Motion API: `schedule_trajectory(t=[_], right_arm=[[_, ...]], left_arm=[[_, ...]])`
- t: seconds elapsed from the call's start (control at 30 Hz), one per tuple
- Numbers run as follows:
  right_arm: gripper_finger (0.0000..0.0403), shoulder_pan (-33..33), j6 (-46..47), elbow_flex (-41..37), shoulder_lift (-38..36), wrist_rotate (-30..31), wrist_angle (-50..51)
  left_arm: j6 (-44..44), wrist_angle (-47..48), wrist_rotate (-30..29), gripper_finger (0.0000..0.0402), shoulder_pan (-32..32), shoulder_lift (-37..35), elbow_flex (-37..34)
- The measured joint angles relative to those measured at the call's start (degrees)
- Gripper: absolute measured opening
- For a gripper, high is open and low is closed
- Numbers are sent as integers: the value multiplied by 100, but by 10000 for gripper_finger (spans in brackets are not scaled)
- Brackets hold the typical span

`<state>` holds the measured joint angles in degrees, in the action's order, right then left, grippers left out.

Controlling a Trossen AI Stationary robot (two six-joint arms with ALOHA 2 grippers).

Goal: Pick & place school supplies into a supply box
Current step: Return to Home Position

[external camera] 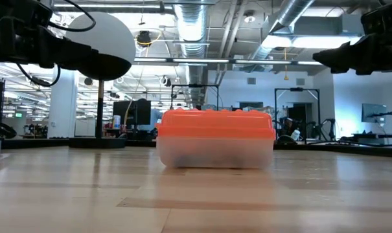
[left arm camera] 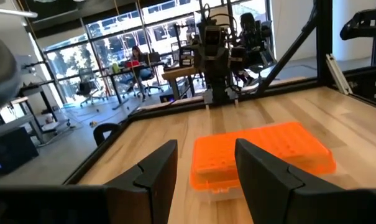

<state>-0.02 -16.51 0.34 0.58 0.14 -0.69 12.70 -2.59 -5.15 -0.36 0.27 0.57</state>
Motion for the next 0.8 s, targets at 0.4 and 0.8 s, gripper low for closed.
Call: schedule_trajectory(t=[0.4,0.8], right_arm=[[107,1,2,2,10,-6,13],[107,1,2,7,13,-10,24]], left_arm=[[7,32,1,157,0,0,3],[-63,48,2,157,0,0,7]])
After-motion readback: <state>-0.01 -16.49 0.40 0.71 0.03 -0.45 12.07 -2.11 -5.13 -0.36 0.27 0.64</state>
